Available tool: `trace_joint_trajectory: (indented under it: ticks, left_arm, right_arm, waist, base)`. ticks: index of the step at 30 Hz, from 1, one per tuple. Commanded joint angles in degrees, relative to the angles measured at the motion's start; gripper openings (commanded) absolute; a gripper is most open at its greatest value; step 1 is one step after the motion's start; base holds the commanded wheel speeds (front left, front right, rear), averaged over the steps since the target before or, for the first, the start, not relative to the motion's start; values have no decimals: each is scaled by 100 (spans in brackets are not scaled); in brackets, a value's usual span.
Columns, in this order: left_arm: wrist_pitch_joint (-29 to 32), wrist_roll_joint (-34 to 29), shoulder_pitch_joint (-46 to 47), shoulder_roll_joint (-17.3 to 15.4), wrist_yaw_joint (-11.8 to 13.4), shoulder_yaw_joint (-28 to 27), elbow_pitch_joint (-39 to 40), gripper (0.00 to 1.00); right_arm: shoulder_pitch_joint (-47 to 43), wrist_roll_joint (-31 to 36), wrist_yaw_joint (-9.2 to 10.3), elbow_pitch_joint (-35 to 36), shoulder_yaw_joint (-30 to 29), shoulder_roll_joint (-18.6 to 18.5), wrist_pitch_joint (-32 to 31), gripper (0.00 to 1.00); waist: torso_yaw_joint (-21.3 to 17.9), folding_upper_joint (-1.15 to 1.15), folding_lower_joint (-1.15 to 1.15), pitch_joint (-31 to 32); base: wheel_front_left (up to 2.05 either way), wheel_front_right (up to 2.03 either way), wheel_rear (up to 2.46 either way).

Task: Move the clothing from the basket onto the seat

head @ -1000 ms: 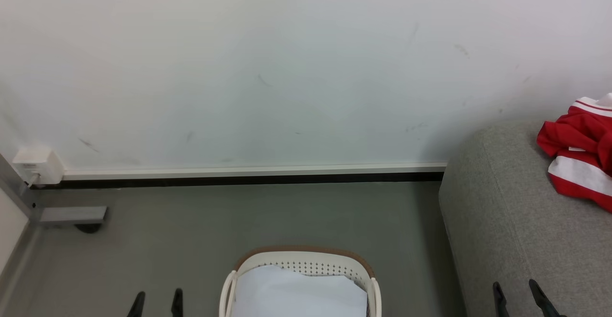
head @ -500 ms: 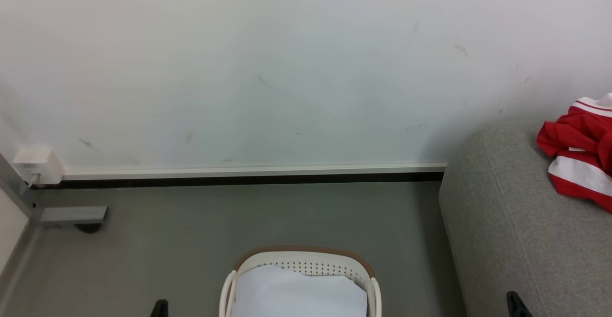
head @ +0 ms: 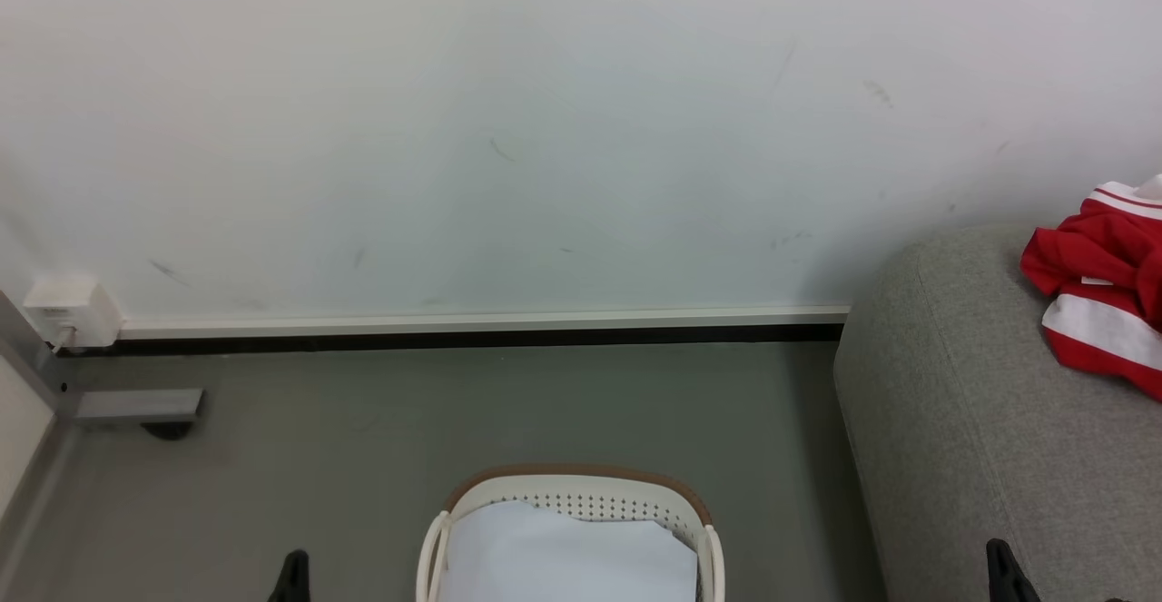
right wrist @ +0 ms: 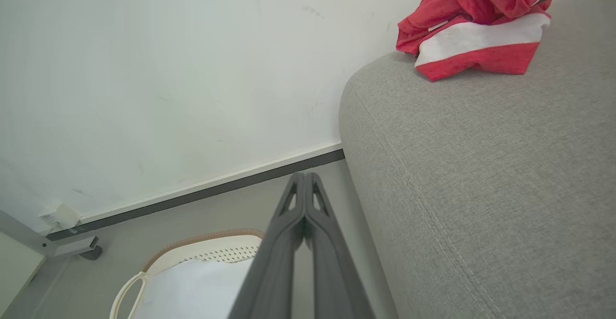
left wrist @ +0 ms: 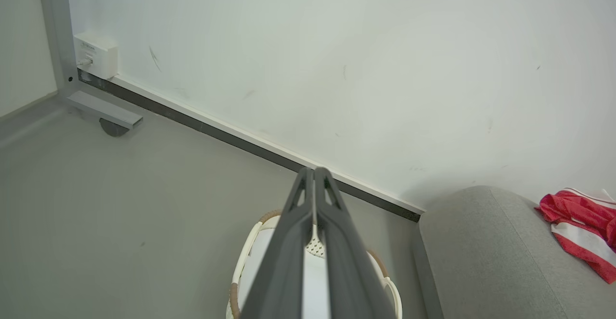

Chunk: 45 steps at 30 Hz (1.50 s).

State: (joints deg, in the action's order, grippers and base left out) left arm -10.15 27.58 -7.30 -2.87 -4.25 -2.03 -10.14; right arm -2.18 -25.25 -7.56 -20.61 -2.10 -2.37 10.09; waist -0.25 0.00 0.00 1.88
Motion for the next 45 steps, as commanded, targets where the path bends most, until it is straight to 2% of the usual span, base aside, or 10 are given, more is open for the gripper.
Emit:
trace_joint_trajectory:
  ticks: [1, 21, 45]
  left_arm:
    - [40, 245, 156, -37, -30, -48, 68, 0]
    - [482, 1961, 494, -31, -115, -158, -53, 0]
    - [915, 3582, 819, -24, -192, -268, -170, 0]
  right_arm:
    - [189, -220, 2, 110, -29, -47, -31, 0]
    - [381, -1999, 4, 276, -141, -55, -473, 0]
    - [559, -3696, 7, 423, -258, -64, -907, 0]
  waist:
    - [1, 0, 0, -2]
    - [5, 0, 0, -40]
    - [11, 0, 0, -86]
  base:
    - [0, 0, 0]
    - [0, 0, 0]
    - [0, 0, 0]
